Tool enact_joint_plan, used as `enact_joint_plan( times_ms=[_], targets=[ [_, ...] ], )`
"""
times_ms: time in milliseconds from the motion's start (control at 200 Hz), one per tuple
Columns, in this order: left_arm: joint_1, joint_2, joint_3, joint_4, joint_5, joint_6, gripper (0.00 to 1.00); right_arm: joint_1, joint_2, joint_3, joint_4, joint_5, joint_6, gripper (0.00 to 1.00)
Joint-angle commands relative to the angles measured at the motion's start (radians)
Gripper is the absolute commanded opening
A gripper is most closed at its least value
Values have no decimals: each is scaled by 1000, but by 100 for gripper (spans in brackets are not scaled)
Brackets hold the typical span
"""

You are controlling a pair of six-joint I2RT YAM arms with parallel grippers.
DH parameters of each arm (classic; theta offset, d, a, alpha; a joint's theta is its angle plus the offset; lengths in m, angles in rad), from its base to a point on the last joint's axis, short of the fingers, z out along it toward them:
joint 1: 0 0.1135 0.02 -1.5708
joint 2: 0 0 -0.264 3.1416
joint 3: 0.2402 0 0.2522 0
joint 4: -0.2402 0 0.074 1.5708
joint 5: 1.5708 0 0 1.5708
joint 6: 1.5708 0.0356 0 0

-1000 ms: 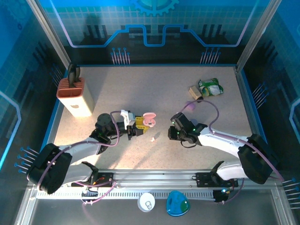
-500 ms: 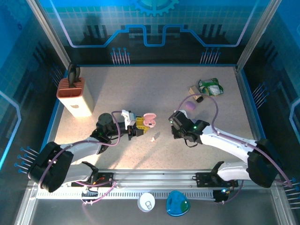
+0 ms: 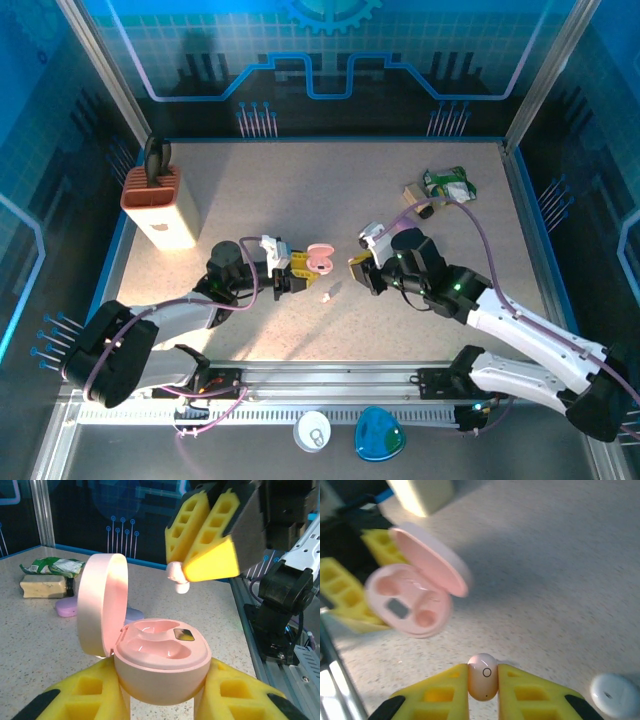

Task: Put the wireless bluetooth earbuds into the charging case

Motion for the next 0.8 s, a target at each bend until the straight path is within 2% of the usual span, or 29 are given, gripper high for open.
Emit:
enact_joint_plan(
  times_ms=[0, 370, 795],
  targets=[
    [8, 8, 32, 21, 56, -2, 28, 11, 3, 51, 45, -161, -102, 19],
    [7, 14, 38, 54, 109, -38, 28, 13, 111, 141, 56, -273, -154, 19],
    [7, 20, 37, 84, 115, -57, 27, 13, 169, 159, 26, -245, -191, 20]
  ],
)
